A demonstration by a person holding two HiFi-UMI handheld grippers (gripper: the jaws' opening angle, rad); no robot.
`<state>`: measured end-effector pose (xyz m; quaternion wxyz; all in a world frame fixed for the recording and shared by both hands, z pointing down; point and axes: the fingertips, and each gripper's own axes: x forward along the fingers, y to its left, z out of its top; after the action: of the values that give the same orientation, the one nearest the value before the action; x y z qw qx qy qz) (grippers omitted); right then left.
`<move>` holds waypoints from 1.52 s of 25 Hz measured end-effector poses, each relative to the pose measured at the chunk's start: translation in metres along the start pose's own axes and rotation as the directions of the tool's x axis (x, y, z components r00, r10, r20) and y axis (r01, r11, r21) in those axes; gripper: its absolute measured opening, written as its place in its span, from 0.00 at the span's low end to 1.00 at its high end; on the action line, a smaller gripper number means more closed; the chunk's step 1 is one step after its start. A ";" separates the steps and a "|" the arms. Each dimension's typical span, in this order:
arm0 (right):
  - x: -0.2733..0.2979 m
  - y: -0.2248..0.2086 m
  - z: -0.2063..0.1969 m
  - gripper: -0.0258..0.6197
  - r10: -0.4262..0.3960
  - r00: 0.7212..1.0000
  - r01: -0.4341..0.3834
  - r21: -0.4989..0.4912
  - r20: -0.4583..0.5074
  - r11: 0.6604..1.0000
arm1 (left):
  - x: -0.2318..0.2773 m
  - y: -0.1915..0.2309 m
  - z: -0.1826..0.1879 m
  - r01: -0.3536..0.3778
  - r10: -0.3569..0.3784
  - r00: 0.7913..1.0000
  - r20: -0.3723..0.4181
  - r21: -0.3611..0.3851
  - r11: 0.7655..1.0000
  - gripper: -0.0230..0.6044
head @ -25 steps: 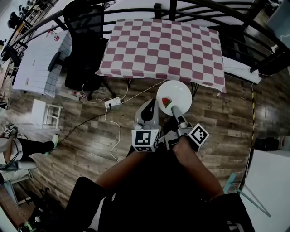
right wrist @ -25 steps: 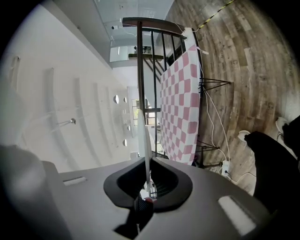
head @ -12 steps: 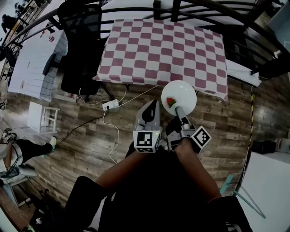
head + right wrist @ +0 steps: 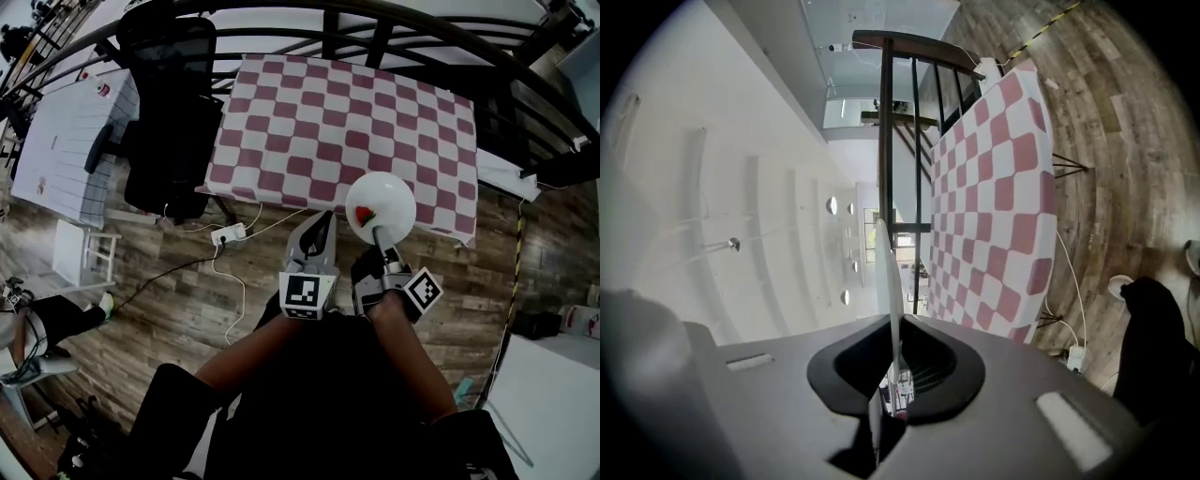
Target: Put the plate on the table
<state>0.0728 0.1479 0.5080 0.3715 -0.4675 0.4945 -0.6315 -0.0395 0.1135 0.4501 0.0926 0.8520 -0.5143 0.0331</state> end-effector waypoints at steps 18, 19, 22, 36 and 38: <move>0.120 0.037 0.005 0.07 -0.014 0.999 0.015 -0.039 0.042 0.999 | 0.088 0.091 0.023 0.036 -0.037 0.999 -0.013 -0.019 0.999 0.05; 0.122 0.036 0.004 0.07 -0.016 0.999 0.018 -0.036 0.047 0.999 | 0.091 0.093 0.021 0.046 -0.046 0.999 -0.019 -0.015 0.999 0.05; 0.122 0.031 0.005 0.07 -0.031 0.997 0.033 -0.034 0.067 0.999 | 0.100 0.099 0.016 0.069 -0.070 0.997 -0.038 -0.023 0.997 0.05; 0.161 0.021 0.033 0.07 -0.046 0.998 0.047 -0.009 0.049 0.999 | 0.132 0.095 0.001 0.093 -0.101 0.991 -0.090 -0.084 0.992 0.05; 0.175 0.020 0.033 0.07 -0.045 0.999 0.045 -0.009 0.024 0.999 | 0.137 0.103 0.002 0.077 -0.083 0.993 -0.090 -0.071 0.994 0.05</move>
<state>0.0540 -0.0285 0.5296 0.3608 -0.4880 0.4823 -0.6317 -0.0665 -0.0532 0.4814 0.1464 0.8658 -0.4757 0.0513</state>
